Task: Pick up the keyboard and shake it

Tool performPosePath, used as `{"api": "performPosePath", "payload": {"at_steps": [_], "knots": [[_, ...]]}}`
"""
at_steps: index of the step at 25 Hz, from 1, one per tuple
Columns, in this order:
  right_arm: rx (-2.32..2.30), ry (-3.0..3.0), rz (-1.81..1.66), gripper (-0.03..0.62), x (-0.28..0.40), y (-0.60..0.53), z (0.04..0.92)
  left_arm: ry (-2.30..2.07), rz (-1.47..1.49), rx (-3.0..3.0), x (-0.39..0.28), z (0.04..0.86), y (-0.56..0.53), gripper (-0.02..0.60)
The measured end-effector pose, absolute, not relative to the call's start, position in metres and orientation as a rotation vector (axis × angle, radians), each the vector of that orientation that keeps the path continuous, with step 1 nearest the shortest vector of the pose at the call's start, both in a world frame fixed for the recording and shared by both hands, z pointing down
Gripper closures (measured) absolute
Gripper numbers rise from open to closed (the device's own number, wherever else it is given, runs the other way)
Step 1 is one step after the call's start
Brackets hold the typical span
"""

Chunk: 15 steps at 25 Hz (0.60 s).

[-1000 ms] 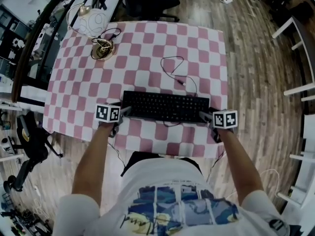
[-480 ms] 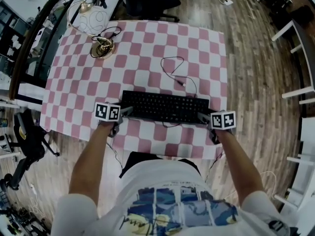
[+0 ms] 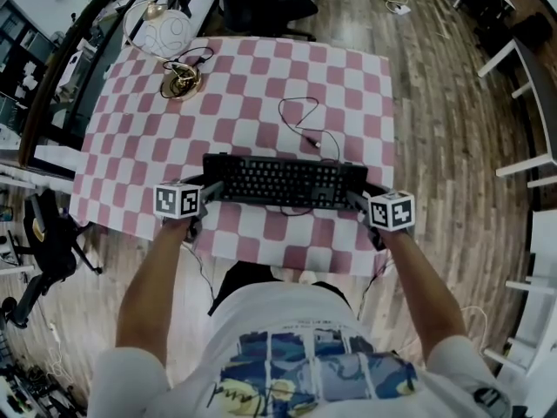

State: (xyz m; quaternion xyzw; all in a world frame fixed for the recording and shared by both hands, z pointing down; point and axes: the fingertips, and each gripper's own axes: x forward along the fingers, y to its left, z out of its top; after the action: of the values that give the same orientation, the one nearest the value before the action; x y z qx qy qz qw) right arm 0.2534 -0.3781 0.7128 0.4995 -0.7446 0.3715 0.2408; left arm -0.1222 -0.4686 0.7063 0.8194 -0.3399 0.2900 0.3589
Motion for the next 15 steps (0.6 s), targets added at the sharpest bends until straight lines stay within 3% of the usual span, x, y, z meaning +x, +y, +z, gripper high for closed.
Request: {"api": "performPosePath", "payload": {"at_steps": [15], "knots": [[1.429, -2.248, 0.506, 0.365, 0.249, -0.374, 0.598, -1.105, 0.551, 2.294, -0.137, 0.605, -0.436, 0.336]]}}
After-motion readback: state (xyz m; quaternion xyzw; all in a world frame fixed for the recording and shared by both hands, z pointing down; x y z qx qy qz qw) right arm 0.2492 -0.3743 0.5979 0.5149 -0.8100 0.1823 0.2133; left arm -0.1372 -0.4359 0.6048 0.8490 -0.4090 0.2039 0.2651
